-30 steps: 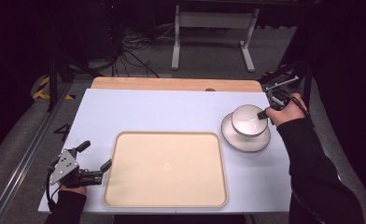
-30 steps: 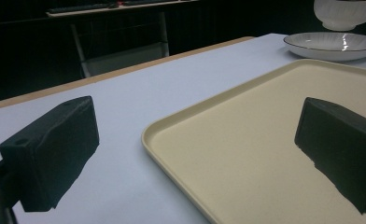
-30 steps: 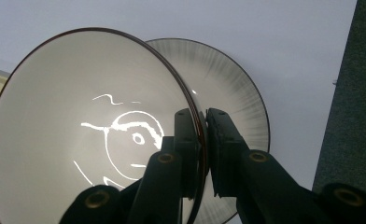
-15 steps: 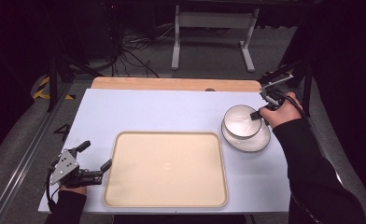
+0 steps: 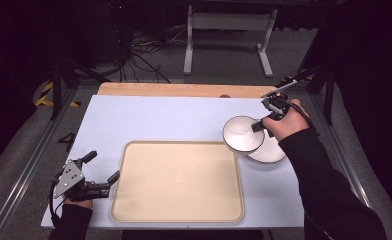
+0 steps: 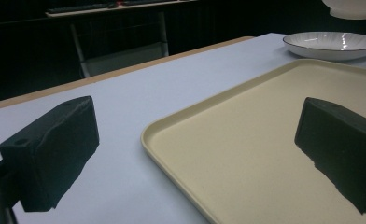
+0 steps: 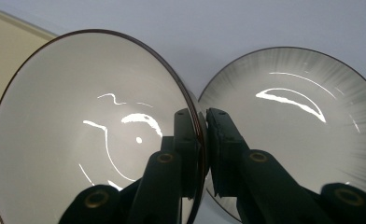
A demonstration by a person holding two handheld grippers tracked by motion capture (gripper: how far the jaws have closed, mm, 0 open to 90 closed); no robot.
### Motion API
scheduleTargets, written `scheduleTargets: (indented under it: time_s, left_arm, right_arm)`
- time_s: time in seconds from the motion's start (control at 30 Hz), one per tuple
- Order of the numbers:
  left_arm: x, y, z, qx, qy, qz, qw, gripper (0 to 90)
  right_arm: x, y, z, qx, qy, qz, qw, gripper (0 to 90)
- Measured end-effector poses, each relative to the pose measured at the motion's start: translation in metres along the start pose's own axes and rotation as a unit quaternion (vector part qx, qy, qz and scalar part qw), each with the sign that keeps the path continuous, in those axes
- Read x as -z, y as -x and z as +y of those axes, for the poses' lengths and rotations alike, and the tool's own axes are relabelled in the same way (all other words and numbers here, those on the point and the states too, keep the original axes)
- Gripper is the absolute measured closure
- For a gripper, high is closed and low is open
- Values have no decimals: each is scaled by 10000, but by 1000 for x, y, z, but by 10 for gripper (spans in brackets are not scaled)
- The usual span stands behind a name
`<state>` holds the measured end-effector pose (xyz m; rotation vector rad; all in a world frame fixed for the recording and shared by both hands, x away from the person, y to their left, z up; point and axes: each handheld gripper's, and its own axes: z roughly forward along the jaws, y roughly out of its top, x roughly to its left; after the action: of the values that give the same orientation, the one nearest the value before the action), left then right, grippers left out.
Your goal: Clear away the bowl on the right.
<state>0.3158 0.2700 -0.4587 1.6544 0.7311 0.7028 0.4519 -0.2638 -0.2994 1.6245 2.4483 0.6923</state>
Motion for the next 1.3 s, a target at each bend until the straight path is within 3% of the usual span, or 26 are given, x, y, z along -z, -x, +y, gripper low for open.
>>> scheduleTargets:
  time_s: [0.27, 0.63, 1.3]
  left_arm:
    - [0, 0, 0, 1, 0, -4, 10000, 3]
    - [0, 0, 0, 16, -9, -13, 10000, 3]
    - [0, -1, 0, 5, -2, -34, 10000, 3]
  right_arm:
    - [-4, -29, 4, 421, -40, 182, 9989, 822]
    - [-12, -64, 10, 691, -82, 454, 9965, 821]
    - [-28, -110, 19, 1084, -232, 827, 9904, 820]
